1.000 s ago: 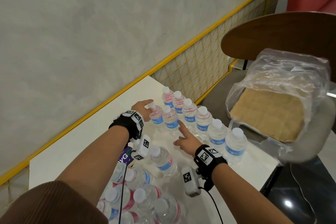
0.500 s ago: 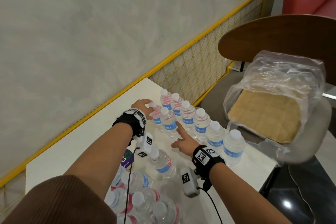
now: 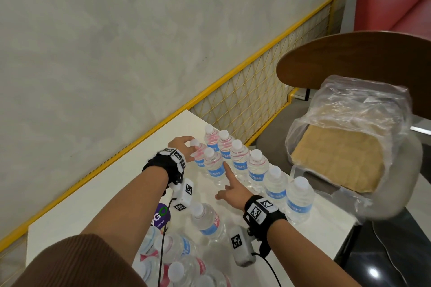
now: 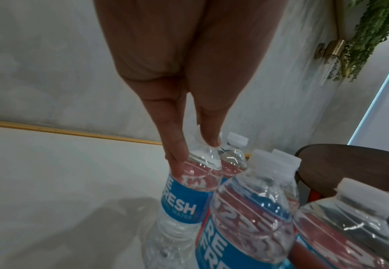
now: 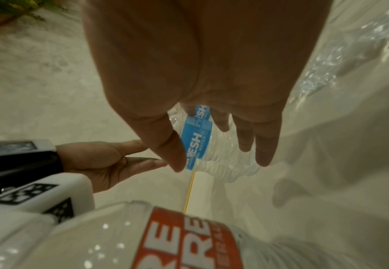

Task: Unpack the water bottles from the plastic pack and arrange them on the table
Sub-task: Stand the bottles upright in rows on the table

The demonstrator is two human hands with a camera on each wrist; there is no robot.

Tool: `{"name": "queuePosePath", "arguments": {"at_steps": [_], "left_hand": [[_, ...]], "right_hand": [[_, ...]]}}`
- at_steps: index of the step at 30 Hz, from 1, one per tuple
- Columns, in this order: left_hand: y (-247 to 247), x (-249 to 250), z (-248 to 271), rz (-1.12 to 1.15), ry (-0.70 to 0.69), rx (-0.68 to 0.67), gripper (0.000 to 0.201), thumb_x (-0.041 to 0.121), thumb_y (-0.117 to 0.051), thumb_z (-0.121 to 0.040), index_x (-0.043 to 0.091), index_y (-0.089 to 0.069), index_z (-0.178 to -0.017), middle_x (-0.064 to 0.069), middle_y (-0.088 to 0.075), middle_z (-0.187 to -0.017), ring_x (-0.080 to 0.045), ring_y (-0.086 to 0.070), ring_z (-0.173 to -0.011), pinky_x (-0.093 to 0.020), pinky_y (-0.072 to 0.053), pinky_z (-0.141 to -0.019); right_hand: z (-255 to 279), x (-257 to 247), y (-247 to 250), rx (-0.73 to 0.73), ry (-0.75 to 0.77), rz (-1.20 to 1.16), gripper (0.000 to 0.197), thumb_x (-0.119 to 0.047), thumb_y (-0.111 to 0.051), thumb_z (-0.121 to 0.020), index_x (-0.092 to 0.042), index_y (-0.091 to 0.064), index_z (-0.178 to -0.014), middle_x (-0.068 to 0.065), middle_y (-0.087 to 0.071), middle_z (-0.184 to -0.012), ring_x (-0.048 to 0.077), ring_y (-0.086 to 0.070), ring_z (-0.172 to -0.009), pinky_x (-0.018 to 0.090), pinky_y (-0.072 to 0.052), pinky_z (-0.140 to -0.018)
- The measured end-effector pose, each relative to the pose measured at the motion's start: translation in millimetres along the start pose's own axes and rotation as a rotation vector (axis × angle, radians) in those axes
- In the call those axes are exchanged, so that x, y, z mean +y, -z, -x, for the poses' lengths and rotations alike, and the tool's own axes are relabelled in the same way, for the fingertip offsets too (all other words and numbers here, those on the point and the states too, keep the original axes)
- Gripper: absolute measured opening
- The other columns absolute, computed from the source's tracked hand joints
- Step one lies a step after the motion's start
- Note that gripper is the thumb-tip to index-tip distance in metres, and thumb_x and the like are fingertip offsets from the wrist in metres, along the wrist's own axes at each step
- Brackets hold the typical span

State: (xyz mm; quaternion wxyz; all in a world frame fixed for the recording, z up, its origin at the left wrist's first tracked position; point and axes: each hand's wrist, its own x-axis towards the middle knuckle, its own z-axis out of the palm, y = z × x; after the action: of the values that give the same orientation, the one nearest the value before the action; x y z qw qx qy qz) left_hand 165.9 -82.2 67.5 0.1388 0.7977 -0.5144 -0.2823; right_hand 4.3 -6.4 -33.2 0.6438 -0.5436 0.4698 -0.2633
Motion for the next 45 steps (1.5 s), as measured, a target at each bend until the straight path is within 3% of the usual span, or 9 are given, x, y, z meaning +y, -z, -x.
{"name": "queuePosePath", "arguments": {"at_steps": [4, 9, 13, 19, 25, 30, 37, 42, 45], "left_hand": [[-0.6, 3.1, 10.9, -0.131, 0.011, 0.007, 0.07, 0.025, -0.068, -0.082, 0.014, -0.035, -0.142, -0.012, -0.053, -0.135, -0.03, -0.055, -0.119, -0.037, -0.046, -0.1], [-6.4, -1.9, 39.8, -0.203, -0.065, -0.037, 0.057, 0.03, -0.071, -0.08, 0.011, -0.048, -0.127, -0.012, -0.06, -0.121, -0.031, -0.06, -0.108, -0.035, -0.048, -0.091], [-8.3, -3.0, 74.4, -0.352, -0.147, -0.161, 0.049, 0.034, -0.068, -0.083, 0.013, -0.052, -0.125, -0.009, -0.056, -0.128, -0.025, -0.056, -0.114, -0.027, -0.042, -0.089], [-15.5, -16.3, 119.5, -0.649, -0.224, -0.333, 0.054, 0.04, -0.064, -0.085, 0.017, -0.052, -0.132, -0.005, -0.051, -0.136, -0.021, -0.05, -0.124, -0.028, -0.038, -0.098], [-20.2, -34.7, 147.1, -0.761, -0.355, -0.354, 0.059, 0.021, -0.063, -0.087, 0.016, -0.041, -0.141, -0.007, -0.044, -0.145, -0.024, -0.045, -0.13, -0.029, -0.036, -0.103], [-22.2, -37.8, 155.1, -0.726, -0.386, -0.329, 0.058, 0.016, -0.062, -0.088, 0.015, -0.041, -0.141, -0.007, -0.041, -0.147, -0.026, -0.042, -0.132, -0.031, -0.035, -0.105], [-27.6, -33.6, 153.2, -0.754, -0.357, -0.39, 0.064, 0.016, -0.073, -0.08, 0.015, -0.044, -0.137, -0.009, -0.05, -0.136, -0.03, -0.056, -0.116, -0.027, -0.045, -0.083], [-23.9, -25.7, 144.0, -0.759, -0.362, -0.428, 0.058, 0.015, -0.073, -0.078, 0.018, -0.051, -0.131, -0.007, -0.057, -0.128, -0.024, -0.058, -0.096, -0.026, -0.045, -0.076], [-22.9, -20.2, 136.5, -0.717, -0.358, -0.419, 0.057, 0.015, -0.074, -0.077, 0.02, -0.053, -0.13, -0.006, -0.055, -0.13, -0.027, -0.061, -0.105, -0.031, -0.051, -0.082]], "right_hand": [[8.8, -5.8, 6.8, -0.009, 0.029, 0.05, 0.094, -0.005, -0.062, -0.082, -0.037, -0.005, -0.149, -0.01, -0.018, -0.156, 0.021, -0.024, -0.143, 0.029, -0.03, -0.109], [35.7, -21.7, 13.6, -0.028, -0.035, 0.158, 0.072, -0.009, -0.063, -0.085, -0.026, -0.028, -0.145, 0.008, -0.039, -0.144, 0.024, -0.048, -0.124, 0.026, -0.041, -0.09], [63.8, -33.1, 10.5, -0.048, 0.001, 0.255, 0.031, -0.008, -0.063, -0.083, -0.02, -0.057, -0.111, -0.001, -0.06, -0.102, 0.014, -0.056, -0.093, 0.023, -0.046, -0.077], [110.7, -48.0, -10.7, -0.201, 0.041, 0.298, 0.019, 0.0, -0.058, -0.085, -0.012, -0.061, -0.098, 0.004, -0.062, -0.089, 0.008, -0.055, -0.074, 0.001, -0.039, -0.048], [146.5, -48.4, -35.7, -0.349, 0.0, 0.415, 0.022, -0.013, -0.065, -0.085, -0.012, -0.067, -0.107, -0.007, -0.062, -0.089, 0.005, -0.056, -0.084, 0.001, -0.042, -0.067], [158.1, -34.1, -54.1, -0.468, -0.056, 0.659, 0.055, -0.028, -0.078, -0.074, -0.031, -0.054, -0.124, -0.004, -0.05, -0.128, 0.014, -0.048, -0.115, 0.029, -0.039, -0.103], [160.4, -20.0, -46.7, -0.226, -0.006, 0.693, 0.064, -0.009, -0.074, -0.076, -0.023, -0.049, -0.132, 0.005, -0.053, -0.132, 0.021, -0.054, -0.101, 0.031, -0.049, -0.082], [148.1, -22.1, -18.8, -0.012, -0.008, 0.702, 0.058, -0.007, -0.072, -0.074, -0.02, -0.051, -0.126, 0.005, -0.06, -0.121, 0.025, -0.057, -0.107, 0.029, -0.046, -0.082], [135.4, -22.2, -4.6, 0.089, -0.028, 0.626, 0.06, -0.012, -0.073, -0.073, -0.025, -0.049, -0.127, 0.004, -0.06, -0.121, 0.025, -0.056, -0.11, 0.028, -0.043, -0.084]]}}
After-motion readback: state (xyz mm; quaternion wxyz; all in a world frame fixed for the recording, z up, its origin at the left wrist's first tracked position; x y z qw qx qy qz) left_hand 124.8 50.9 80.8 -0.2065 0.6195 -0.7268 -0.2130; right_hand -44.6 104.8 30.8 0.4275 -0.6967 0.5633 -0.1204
